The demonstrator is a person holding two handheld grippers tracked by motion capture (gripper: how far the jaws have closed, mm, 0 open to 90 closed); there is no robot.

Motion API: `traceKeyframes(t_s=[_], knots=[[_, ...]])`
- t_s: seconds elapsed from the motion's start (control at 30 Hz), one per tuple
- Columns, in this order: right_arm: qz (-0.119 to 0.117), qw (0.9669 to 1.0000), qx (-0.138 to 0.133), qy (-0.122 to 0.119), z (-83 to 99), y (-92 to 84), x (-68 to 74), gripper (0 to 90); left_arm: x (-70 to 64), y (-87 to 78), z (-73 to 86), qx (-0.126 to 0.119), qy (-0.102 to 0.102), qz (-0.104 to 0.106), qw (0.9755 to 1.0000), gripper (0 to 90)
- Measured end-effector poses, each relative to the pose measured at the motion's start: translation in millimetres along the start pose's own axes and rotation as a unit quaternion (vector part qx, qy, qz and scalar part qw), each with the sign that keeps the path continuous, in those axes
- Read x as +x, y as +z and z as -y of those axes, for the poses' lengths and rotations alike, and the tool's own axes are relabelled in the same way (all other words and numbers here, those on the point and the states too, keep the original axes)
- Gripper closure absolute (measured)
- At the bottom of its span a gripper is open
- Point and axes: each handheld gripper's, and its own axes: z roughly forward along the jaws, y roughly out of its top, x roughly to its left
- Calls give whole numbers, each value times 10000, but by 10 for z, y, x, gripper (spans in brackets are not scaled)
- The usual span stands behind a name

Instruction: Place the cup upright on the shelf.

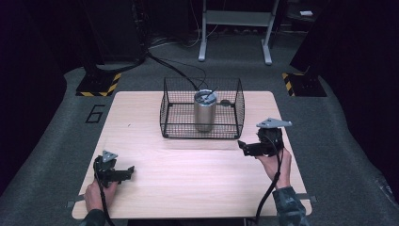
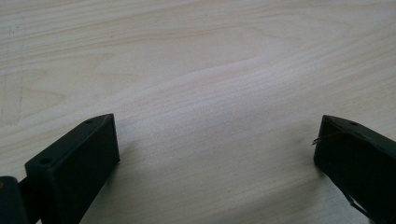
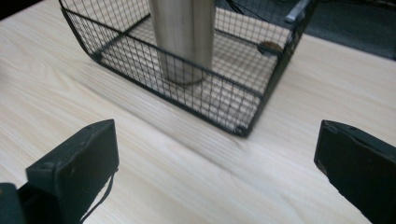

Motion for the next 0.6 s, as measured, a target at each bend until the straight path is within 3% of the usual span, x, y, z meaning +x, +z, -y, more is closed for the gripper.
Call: traceKeyframes(t_s=[0.3,0.5,0.6], knots=[[139,9992,229,300,540,59,-73,0,0,0,0,2,5,0,10000,0],[263,9968,549,518,1059,258,-141,0,0,0,-1,2,5,0,10000,0],[360,9941,772,675,1269,362,-172,0,-1,0,0,-1,-4,-2,10000,0]])
